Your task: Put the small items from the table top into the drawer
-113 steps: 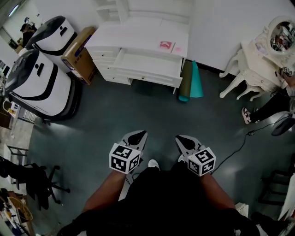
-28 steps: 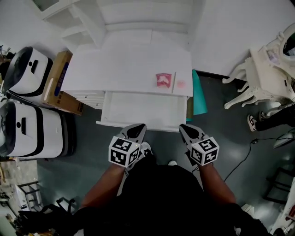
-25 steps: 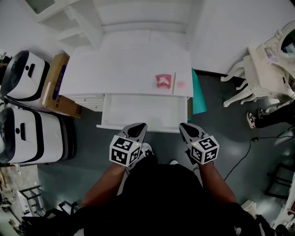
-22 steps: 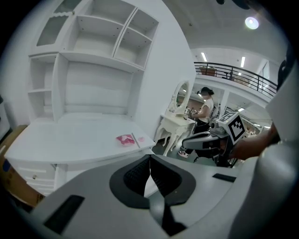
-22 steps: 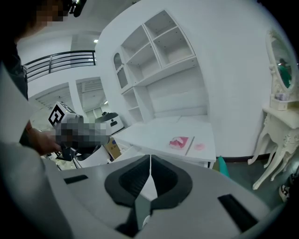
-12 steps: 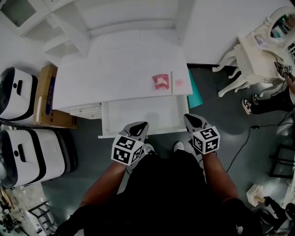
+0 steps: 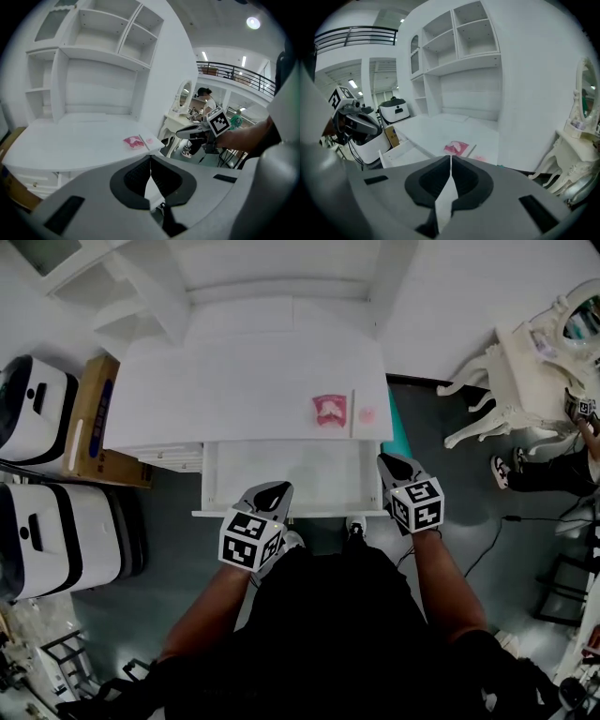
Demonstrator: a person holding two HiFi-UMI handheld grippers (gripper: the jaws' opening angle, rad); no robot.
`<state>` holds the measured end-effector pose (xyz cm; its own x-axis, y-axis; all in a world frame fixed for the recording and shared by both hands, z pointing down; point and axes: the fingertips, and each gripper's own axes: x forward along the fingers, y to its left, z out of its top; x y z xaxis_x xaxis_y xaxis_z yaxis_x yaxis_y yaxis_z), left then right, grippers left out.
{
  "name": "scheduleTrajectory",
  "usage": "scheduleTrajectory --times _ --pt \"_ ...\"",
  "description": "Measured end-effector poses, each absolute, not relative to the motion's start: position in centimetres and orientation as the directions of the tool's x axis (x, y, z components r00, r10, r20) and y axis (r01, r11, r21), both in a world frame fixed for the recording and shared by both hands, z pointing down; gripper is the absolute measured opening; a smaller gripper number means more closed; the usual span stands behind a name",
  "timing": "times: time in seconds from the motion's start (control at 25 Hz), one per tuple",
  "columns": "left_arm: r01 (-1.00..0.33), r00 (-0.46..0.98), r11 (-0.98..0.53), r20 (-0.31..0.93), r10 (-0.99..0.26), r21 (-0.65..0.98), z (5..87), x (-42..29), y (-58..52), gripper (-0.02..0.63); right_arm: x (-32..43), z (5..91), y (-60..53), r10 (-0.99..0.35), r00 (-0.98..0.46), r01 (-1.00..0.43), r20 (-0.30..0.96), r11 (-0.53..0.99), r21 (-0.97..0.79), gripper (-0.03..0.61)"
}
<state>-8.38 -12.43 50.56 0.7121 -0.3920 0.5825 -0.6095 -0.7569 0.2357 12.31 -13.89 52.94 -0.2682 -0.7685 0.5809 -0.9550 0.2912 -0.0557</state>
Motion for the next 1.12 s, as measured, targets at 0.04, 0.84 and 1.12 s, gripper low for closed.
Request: scheduleTrajectory --times 0.04,0.84,1.12 --pt "-0.624 0.703 -0.745 0.587 -0.402 0.237 50.7 -8.3 -12.7 0.011 12.5 53.3 -14.4 -0.760 -0.271 -0.951 0.591 0.307 -0.042 0.029" --pt "-0.783 0.543 -0.592 0.675 -0.499 0.192 52.0 -6.0 -16.0 0.011 17.2 63.3 -24.7 -0.643 -0.311 -0.877 0.700 0.479 0.051 0.032" --pt "-0.811 0.510 -0.554 0.690 -0.513 0.188 52.2 -6.7 -15.6 0.011 17.7 65.7 -28.2 -0.614 -0.291 -0.875 0.734 0.481 0.056 0.084"
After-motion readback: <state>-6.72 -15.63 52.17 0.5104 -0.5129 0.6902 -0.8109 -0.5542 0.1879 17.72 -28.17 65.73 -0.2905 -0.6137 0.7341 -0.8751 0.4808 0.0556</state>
